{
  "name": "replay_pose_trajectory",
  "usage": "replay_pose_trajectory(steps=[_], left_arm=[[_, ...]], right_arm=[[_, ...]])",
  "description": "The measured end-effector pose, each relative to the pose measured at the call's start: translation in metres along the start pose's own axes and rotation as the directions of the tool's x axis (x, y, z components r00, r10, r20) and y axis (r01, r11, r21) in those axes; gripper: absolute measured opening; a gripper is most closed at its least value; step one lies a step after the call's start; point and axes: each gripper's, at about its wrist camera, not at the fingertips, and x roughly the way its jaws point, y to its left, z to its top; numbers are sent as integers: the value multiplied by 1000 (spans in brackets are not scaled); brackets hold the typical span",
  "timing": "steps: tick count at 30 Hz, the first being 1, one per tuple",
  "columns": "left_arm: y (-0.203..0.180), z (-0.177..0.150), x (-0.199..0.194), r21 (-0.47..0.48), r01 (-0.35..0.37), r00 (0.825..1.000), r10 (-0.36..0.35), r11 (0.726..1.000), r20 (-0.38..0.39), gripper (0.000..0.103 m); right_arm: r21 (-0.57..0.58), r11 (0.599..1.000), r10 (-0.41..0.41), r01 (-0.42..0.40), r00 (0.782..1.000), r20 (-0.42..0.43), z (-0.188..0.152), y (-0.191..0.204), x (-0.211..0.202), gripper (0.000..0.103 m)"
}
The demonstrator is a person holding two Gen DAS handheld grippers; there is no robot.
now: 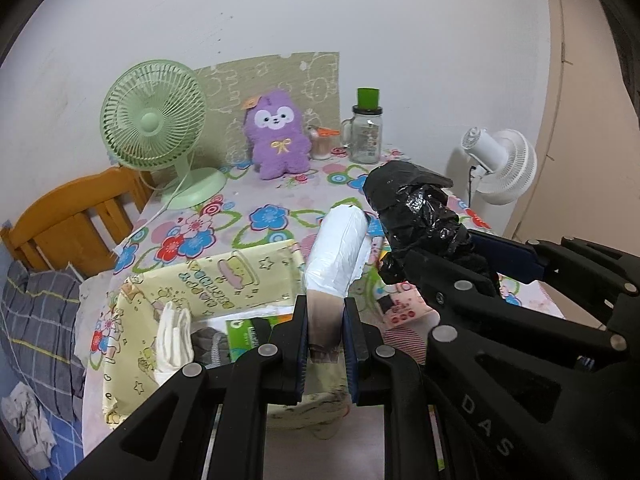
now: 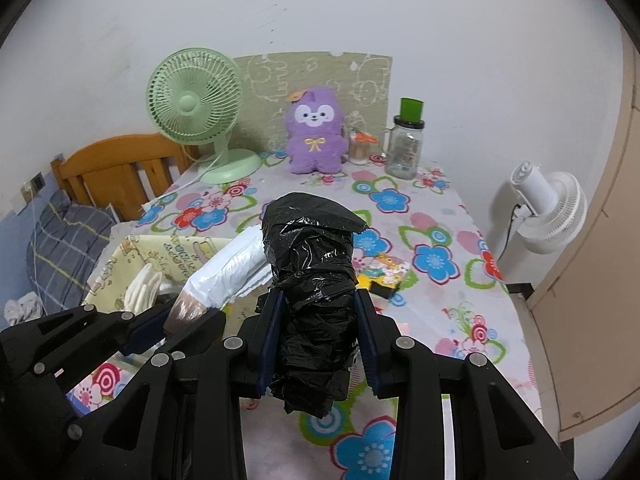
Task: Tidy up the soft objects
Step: 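Carry the white pad with the left tool while the right tool carries the black object to the box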
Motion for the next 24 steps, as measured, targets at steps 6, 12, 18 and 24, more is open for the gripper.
replay_pose_trajectory(steps=[6, 12, 18, 24], left_arm=[[18, -3, 5, -20, -18, 1000, 18, 1000, -12, 14], [36, -6, 12, -41, -33, 999, 32, 999, -30, 14], [54, -10, 16, -54, -60, 997, 57, 997, -42, 14], [69, -15, 24, -73, -80, 995, 76, 994, -65, 14]], right_arm=[[-19, 999, 28, -28, 1000, -14, 3, 16, 9, 38], [-49, 998, 31, -33, 999, -29, 5, 33, 18, 38], [-73, 996, 54, -57, 998, -43, 7, 50, 28, 38], [-91, 993, 75, -81, 995, -71, 7, 65, 40, 38]])
